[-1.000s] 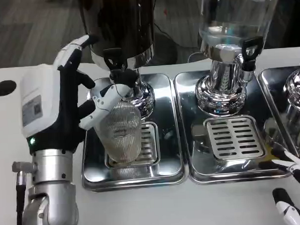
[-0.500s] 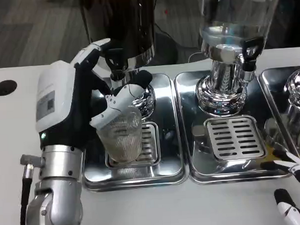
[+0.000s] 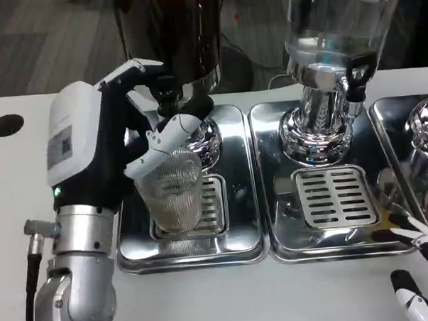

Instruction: Grasp the cup under the faucet to collect the drink, then remove the cup.

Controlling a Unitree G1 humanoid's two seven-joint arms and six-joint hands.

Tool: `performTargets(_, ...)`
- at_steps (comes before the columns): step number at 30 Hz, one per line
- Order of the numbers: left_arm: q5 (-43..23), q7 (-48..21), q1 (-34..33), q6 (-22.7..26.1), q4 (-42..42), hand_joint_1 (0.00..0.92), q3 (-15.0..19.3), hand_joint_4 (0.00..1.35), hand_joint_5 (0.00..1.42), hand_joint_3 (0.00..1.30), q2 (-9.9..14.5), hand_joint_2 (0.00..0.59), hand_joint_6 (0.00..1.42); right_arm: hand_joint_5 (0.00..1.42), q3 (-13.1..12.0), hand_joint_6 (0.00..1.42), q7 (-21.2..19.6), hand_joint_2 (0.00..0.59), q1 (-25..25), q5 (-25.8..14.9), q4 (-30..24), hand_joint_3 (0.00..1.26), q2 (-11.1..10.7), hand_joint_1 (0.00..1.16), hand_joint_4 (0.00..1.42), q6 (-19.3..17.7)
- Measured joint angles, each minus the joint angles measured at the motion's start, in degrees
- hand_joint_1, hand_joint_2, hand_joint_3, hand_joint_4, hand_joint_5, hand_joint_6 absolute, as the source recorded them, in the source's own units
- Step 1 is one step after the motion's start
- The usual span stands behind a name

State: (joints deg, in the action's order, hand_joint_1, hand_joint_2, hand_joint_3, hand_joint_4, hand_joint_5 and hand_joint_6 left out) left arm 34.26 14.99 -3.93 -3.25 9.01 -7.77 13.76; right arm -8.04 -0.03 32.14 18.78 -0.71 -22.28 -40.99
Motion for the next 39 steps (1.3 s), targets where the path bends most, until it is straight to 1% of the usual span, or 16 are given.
performTargets(9, -0.41, 0.0, 1.62, -1.82, 1.06, 0.0, 0.74, 0.66, 1.06, 0.66, 0.42, 0.066, 0.93, 0.11, 0.32, 0.0, 0.0, 0.444, -0.13, 0.09, -0.75, 0.3, 0.03, 0.39, 0.12, 0.0)
performTargets(20, -0.44, -0.2, 2.72, -2.51, 1.86, 0.0, 1.53, 0.66, 1.06, 0.66, 0.47, 0.066, 0.92, 0.11, 0.55, 0.0, 0.0, 0.444, 0.15, 0.96, -1.91, 0.3, 0.32, 0.39, 0.12, 0.01)
performTargets(39, -0.43, -0.3, 2.71, -2.57, 1.86, 0.0, 1.29, 0.65, 1.06, 0.66, 0.45, 0.066, 0.92, 0.11, 0.52, 0.0, 0.0, 0.444, 0.64, 0.96, -1.91, 0.3, 0.46, 0.39, 0.12, 0.0)
